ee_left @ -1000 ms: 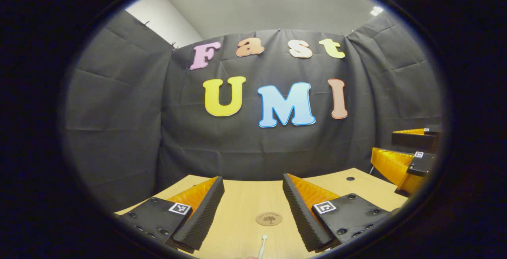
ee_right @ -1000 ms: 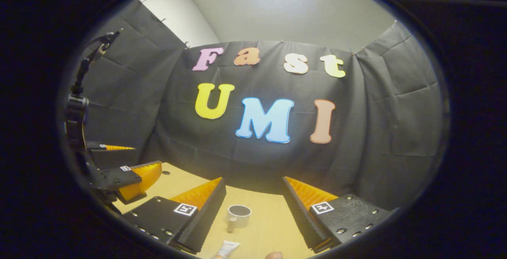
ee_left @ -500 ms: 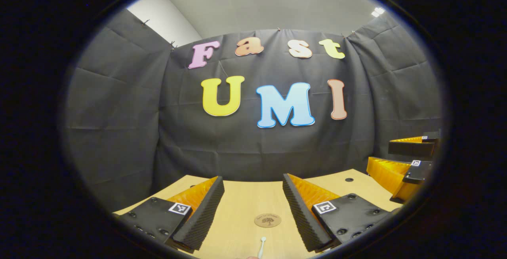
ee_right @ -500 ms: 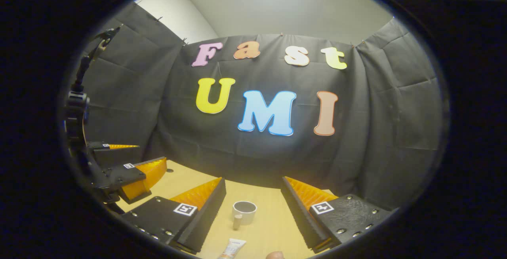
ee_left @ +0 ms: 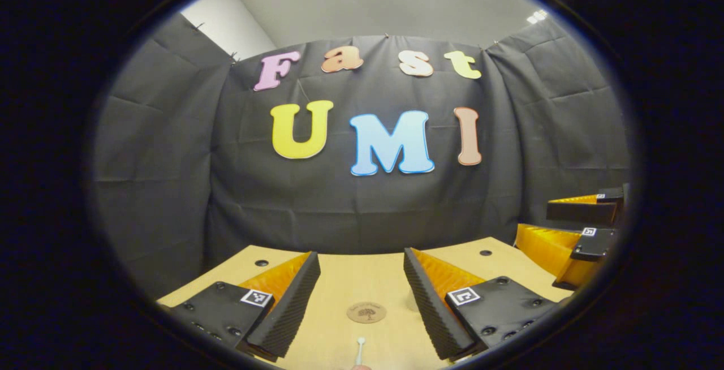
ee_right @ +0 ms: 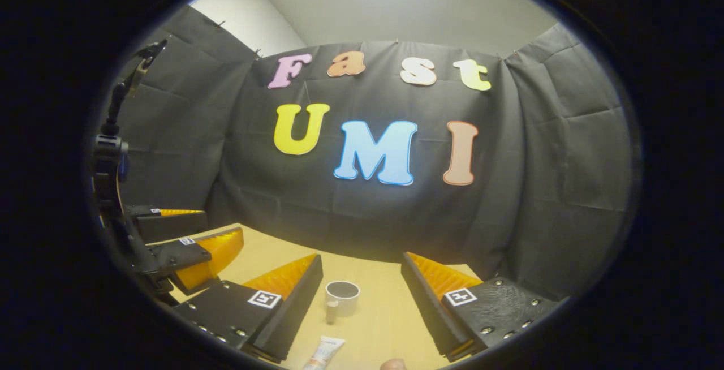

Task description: Put the toothbrush and toothpaste on the desktop into the cup, then pick up the cup and place it on the coaster on the desktop.

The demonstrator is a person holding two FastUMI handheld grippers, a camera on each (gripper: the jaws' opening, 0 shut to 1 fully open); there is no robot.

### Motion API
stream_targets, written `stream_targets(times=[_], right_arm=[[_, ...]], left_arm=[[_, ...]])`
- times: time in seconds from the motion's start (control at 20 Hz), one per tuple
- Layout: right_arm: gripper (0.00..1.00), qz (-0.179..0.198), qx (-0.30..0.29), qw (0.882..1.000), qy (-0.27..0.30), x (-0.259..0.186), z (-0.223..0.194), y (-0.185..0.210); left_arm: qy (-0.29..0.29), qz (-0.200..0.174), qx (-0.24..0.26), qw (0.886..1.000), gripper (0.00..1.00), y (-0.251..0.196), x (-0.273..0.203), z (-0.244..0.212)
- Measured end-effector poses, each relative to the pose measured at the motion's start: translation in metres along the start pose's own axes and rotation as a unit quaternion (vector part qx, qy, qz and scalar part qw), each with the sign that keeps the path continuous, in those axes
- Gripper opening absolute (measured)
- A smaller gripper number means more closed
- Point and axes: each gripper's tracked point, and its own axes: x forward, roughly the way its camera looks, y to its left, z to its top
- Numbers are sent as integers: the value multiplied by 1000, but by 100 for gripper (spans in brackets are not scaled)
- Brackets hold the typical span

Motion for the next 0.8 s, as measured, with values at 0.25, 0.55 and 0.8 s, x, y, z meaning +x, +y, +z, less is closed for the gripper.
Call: stream_targets(times=[0.25, 0.55, 0.8], right_arm=[[89, 4, -3, 1000, 18, 3, -9, 2], [89, 9, 5, 998, 54, 8, -26, 5], [89, 31, 40, 984, 171, 17, -88, 21]], left_arm=[[4, -3, 5, 1000, 99, -2, 1, -2], [25, -13, 3, 1000, 99, -6, 1, -14], [152, -24, 6, 988, 96, -4, -11, -73]])
